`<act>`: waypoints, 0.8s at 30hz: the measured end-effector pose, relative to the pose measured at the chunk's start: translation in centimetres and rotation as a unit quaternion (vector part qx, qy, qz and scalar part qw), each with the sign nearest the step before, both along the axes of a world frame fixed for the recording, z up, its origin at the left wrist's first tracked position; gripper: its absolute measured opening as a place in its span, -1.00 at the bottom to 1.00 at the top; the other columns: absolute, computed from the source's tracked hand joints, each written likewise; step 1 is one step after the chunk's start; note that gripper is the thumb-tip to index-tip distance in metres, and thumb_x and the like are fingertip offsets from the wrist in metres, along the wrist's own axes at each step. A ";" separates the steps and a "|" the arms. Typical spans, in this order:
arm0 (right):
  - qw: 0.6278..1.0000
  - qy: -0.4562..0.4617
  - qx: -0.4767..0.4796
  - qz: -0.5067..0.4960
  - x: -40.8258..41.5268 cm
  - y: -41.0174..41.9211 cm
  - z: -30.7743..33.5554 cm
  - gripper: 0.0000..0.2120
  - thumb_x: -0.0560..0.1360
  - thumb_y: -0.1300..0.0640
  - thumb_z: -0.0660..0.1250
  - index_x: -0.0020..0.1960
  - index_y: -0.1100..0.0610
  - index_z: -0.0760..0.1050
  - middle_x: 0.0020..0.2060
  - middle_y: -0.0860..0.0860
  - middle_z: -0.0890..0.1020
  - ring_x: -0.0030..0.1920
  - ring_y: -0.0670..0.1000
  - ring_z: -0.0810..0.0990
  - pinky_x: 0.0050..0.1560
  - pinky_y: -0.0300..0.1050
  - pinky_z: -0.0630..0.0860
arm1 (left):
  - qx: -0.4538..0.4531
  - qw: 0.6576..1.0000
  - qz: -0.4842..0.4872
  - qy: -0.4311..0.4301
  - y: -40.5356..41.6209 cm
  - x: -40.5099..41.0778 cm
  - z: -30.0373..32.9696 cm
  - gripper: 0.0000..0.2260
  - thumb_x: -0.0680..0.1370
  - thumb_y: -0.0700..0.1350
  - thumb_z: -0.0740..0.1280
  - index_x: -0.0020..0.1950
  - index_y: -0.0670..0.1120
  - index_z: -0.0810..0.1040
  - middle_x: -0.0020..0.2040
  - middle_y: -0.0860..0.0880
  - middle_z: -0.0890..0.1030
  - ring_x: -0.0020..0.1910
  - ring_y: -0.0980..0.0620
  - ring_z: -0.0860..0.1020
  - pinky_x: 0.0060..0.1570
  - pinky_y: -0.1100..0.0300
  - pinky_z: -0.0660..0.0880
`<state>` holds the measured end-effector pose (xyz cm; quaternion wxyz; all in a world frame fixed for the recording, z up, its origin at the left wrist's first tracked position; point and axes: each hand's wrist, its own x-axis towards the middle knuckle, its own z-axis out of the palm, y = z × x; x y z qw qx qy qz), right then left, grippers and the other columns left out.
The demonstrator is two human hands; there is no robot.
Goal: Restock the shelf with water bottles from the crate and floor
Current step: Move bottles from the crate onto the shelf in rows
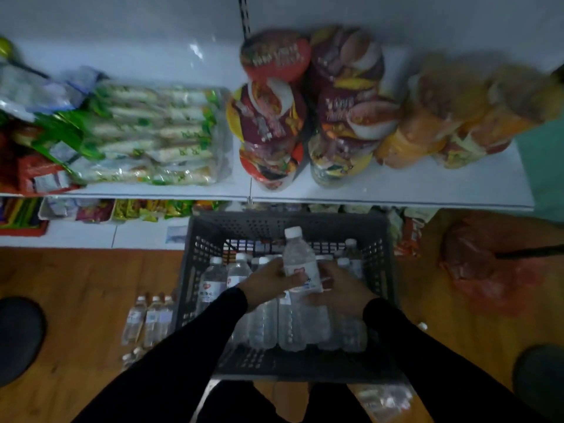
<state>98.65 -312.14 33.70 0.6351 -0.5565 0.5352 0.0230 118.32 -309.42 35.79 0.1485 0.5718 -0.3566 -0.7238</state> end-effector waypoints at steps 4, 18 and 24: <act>0.991 -0.060 -0.102 0.054 3.2 -4.1 9.1 -0.37 0.44 0.06 0.53 0.43 0.00 0.36 0.25 -0.19 0.55 0.18 -0.20 0.57 0.17 -0.23 0.53 | -0.155 0.986 0.047 -0.046 -2.6 3.9 8.3 -0.71 0.48 -0.08 0.48 0.18 -0.01 0.58 0.07 0.02 0.69 0.04 0.01 0.65 0.02 0.15 0.58; 0.742 -0.066 -0.659 0.103 13.0 -10.2 37.7 -0.73 0.58 -0.06 0.31 0.17 0.06 0.60 -0.04 -0.09 0.59 -0.05 -0.19 0.52 0.02 -0.45 0.39 | -0.523 0.799 0.169 -0.242 -3.1 17.7 42.0 -0.50 0.23 0.23 0.50 0.06 -0.01 0.64 -0.07 -0.09 0.71 -0.08 -0.02 0.68 -0.12 0.05 0.61; 0.758 0.048 -0.631 0.155 17.6 -15.3 39.1 -0.51 0.63 -0.17 0.14 0.45 0.08 0.39 0.40 0.04 0.41 0.41 0.00 0.35 0.35 -0.20 0.22 | -0.548 0.714 0.279 -0.334 -5.4 23.9 47.7 -0.46 0.21 0.27 0.53 0.03 -0.04 0.62 -0.10 -0.10 0.68 -0.13 -0.05 0.67 -0.11 -0.10 0.64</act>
